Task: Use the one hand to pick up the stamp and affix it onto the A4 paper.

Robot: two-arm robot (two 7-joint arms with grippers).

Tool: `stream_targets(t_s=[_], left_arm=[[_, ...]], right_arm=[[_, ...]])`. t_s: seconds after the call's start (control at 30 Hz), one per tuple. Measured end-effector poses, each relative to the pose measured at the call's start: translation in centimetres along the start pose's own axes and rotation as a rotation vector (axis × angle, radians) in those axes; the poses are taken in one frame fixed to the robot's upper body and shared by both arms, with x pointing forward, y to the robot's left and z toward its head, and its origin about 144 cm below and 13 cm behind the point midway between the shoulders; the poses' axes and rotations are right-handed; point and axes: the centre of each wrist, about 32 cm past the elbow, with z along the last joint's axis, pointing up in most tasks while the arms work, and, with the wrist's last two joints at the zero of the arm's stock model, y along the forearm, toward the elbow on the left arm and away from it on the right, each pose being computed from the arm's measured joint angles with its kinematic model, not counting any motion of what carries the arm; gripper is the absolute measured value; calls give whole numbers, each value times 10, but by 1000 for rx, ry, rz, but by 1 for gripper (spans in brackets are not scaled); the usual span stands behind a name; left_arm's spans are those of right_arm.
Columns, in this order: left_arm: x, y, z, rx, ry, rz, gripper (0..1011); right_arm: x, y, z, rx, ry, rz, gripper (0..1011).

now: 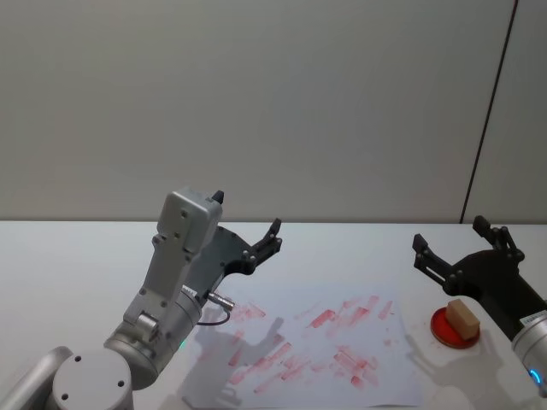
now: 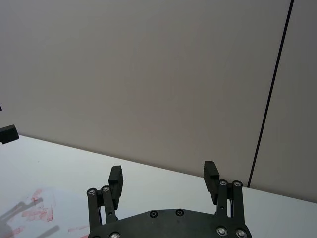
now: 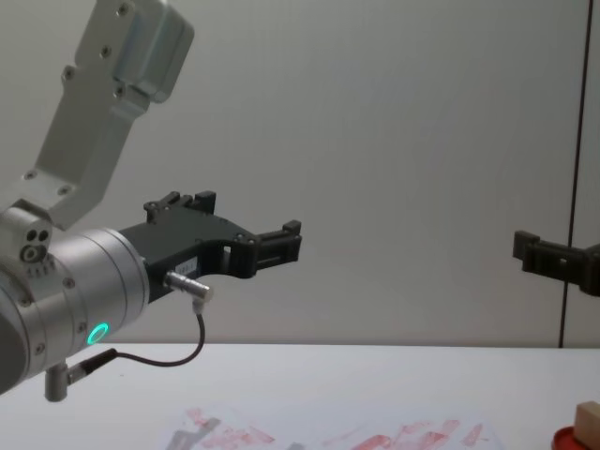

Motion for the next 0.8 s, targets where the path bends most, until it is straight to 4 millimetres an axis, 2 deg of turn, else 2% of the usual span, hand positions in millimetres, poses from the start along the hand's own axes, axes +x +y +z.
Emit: stream_targets(t_s=[0.8], left_arm=[[0, 0, 0, 0, 0, 0, 1003]], right_arm=[[1, -1, 0, -2, -1, -1, 1001]])
